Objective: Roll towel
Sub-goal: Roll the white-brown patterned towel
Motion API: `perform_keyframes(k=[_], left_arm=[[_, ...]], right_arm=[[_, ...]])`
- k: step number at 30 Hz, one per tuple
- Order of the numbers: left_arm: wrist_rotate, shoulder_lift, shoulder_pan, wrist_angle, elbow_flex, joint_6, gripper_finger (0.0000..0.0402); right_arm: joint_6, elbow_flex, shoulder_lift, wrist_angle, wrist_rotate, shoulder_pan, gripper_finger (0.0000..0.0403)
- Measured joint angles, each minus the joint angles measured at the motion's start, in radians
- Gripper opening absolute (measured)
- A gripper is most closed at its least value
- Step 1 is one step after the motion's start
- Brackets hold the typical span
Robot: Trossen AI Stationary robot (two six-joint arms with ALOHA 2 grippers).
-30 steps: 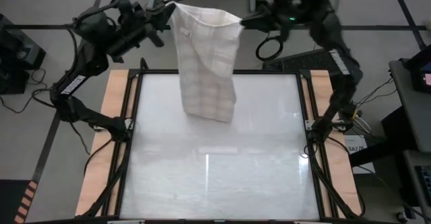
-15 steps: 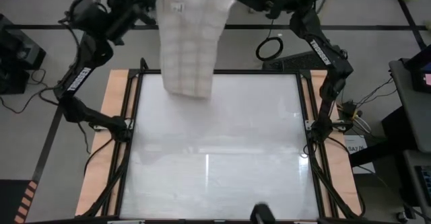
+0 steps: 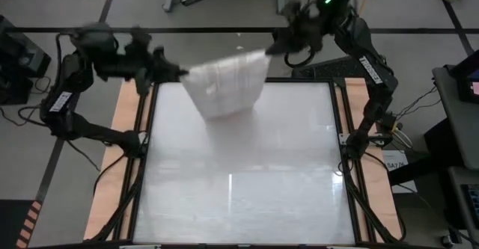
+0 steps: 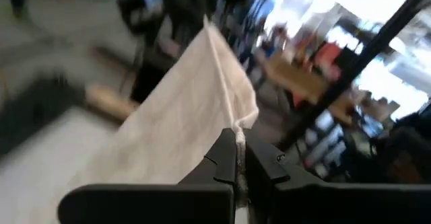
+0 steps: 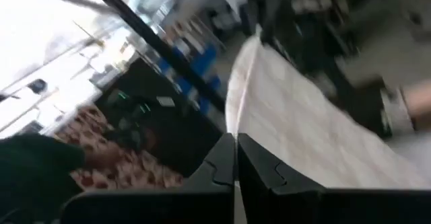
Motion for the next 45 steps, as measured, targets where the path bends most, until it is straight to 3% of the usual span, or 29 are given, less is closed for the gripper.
perform_keyframes(k=[4,9,14,18,25,29,32,40,45], left_arm=[[-0.118,-0.003,-0.133,-0.124,-0.002,-0.038,0.0008],[-0.183,0.029,-0.256,-0.191,-0.003,-0.091,0.0008],[-0.21,0.097,-0.387,-0.283,-0.002,-0.122,0.0008],[-0.288,0.141,-0.503,-0.334,-0.011,-0.173,0.0008],[-0.428,0.144,-0.718,-0.121,-0.218,-0.313,0.0008],[-0.487,0.144,-0.806,0.073,-0.397,-0.395,0.0008],[-0.529,0.144,-0.848,0.23,-0.533,-0.457,0.0008],[-0.654,0.144,-0.904,0.506,-0.803,-0.577,0.0008],[-0.643,0.144,-0.902,0.683,-0.926,-0.564,0.0008]], right_arm=[[-0.295,0.0,-0.018,-0.4,0.129,0.053,0.0],[-0.478,0.0,-0.02,-0.683,0.238,0.143,0.0],[-0.524,0.0,-0.025,-0.799,0.344,0.243,0.0],[-0.512,0.0,-0.024,-0.856,0.43,0.328,0.0],[-0.44,-0.063,-0.033,-0.888,0.531,0.514,0.0],[-0.387,-0.225,-0.08,-0.835,0.553,0.597,0.0],[-0.315,-0.426,-0.159,-0.721,0.555,0.633,0.0],[-0.008,-1.066,-0.438,-0.229,0.629,0.681,0.0],[0.135,-1.304,-0.559,0.08,0.637,0.688,0.0]])
